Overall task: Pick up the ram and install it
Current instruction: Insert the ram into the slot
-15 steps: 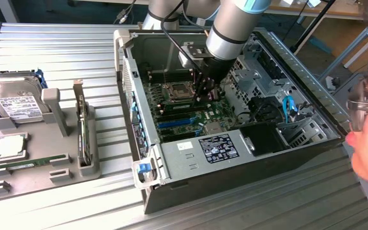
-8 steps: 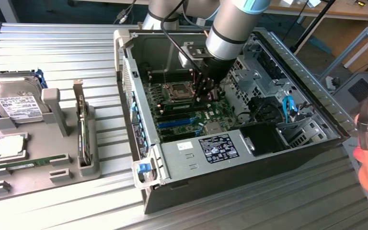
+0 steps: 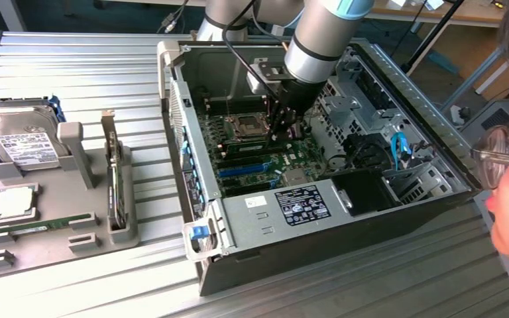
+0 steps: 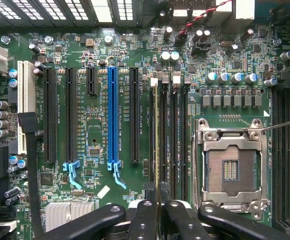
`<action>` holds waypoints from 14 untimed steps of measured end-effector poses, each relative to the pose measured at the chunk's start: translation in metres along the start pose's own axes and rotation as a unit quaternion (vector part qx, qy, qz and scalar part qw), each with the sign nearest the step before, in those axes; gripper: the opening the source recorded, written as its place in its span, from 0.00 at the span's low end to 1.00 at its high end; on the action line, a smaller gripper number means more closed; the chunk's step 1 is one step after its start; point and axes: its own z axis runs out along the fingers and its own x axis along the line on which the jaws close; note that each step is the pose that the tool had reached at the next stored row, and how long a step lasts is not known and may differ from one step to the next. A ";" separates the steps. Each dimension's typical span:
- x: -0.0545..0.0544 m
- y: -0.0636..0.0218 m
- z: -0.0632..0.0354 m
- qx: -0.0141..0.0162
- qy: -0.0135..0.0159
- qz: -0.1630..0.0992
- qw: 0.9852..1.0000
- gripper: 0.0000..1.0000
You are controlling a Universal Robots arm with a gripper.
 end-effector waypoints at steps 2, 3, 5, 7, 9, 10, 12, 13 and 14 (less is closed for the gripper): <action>0.000 0.0001 0.0001 0.000 0.000 0.000 1.000 0.12; 0.000 0.0000 0.0001 0.000 0.000 0.000 1.000 0.12; 0.000 0.0000 0.0000 0.000 0.000 0.000 1.000 0.12; 0.000 0.0000 0.0000 0.000 0.000 0.000 1.000 0.12; 0.000 0.0000 0.0000 0.000 0.000 0.000 1.000 0.12; 0.000 0.0001 0.0002 0.000 0.000 0.000 1.000 0.12; 0.000 0.0001 0.0014 0.000 0.000 0.000 1.000 0.12; 0.000 0.0001 0.0014 0.000 0.000 0.000 1.000 0.12; 0.000 0.0001 0.0014 0.000 0.000 0.000 1.000 0.12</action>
